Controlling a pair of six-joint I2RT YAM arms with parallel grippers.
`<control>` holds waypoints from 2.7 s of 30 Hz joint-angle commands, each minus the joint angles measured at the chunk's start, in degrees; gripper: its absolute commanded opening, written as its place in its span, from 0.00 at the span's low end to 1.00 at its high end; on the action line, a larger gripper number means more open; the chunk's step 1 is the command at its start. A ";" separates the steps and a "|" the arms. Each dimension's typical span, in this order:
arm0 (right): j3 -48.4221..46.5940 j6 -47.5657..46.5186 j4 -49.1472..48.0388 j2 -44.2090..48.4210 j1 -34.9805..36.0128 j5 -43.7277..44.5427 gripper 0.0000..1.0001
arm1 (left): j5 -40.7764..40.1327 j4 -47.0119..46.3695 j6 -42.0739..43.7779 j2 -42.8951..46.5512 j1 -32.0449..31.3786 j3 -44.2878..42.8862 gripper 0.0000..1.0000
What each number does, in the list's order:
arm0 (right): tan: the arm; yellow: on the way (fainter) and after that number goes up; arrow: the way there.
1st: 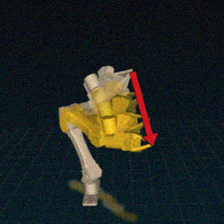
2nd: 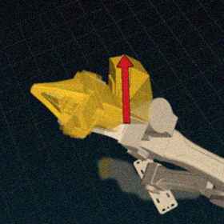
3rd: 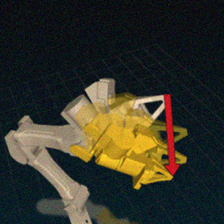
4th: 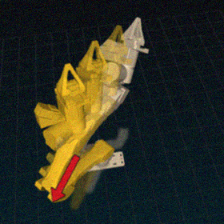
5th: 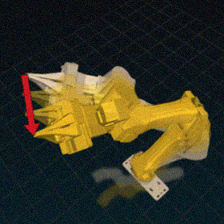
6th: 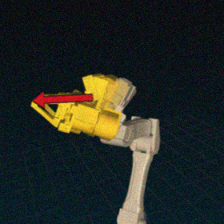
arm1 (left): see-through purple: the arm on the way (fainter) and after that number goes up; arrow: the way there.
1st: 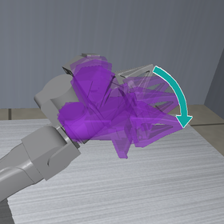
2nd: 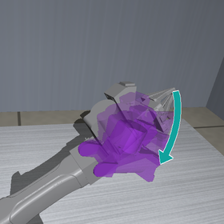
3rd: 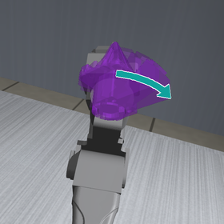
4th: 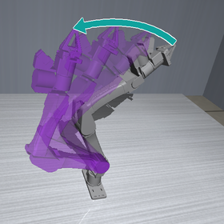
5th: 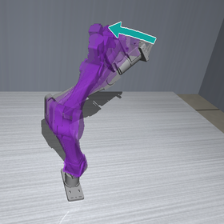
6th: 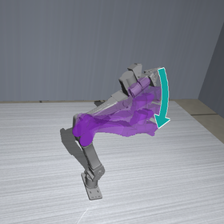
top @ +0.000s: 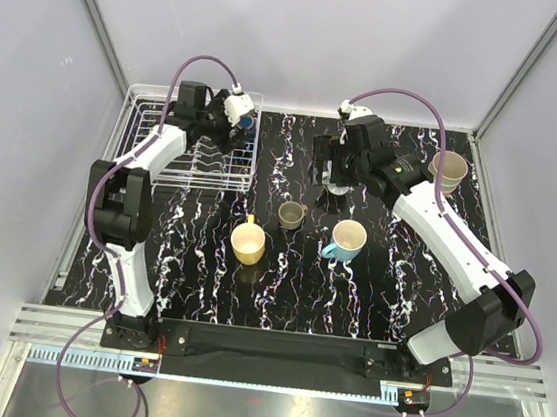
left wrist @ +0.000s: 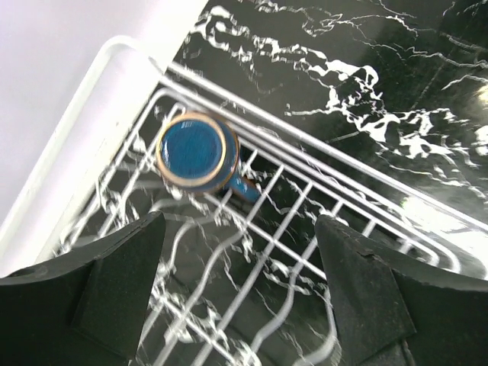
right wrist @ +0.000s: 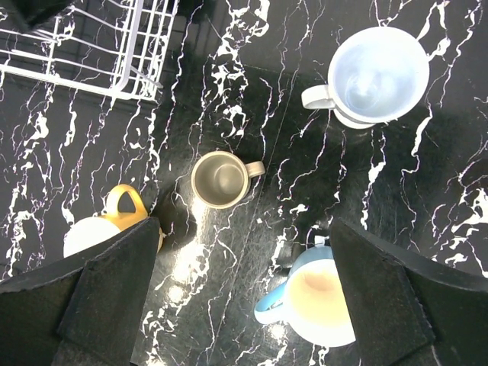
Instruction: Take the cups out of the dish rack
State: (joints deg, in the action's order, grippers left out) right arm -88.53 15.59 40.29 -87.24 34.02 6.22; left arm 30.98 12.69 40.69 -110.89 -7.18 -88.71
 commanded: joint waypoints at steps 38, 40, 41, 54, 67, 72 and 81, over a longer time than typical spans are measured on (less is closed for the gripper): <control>0.99 -1.71 -6.19 -1.70 -1.68 -6.04 1.00 | 0.48 -13.05 6.95 -21.03 -0.47 -15.18 0.85; 0.99 -1.71 -6.54 -1.79 -1.59 -6.04 1.00 | 0.04 -13.04 7.39 -21.21 -0.47 -15.18 0.85; 1.08 -1.62 -6.63 -2.05 -1.59 -7.43 1.00 | -0.13 -13.04 7.56 -21.30 -0.47 -15.18 0.84; 1.34 -0.83 -7.07 -2.14 -1.59 -7.89 1.00 | -0.49 -21.91 -1.48 -16.73 -0.82 -9.38 0.23; 3.54 1.63 -8.56 -1.79 -1.50 -10.70 1.00 | -2.32 -21.83 -10.01 -8.39 -1.08 -6.48 0.00; 3.54 2.60 -8.74 -2.23 -1.68 -12.01 1.00 | -3.21 -21.31 -13.88 -5.22 -0.99 -5.60 0.00; 2.66 6.89 -14.69 -3.72 -2.46 -19.81 1.00 | 0.30 -18.31 -27.75 4.44 -0.99 -1.83 0.00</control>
State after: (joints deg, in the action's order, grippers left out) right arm -85.03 19.46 32.14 -90.32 32.56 -7.68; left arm 28.56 -2.04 20.84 -113.75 -7.99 -91.22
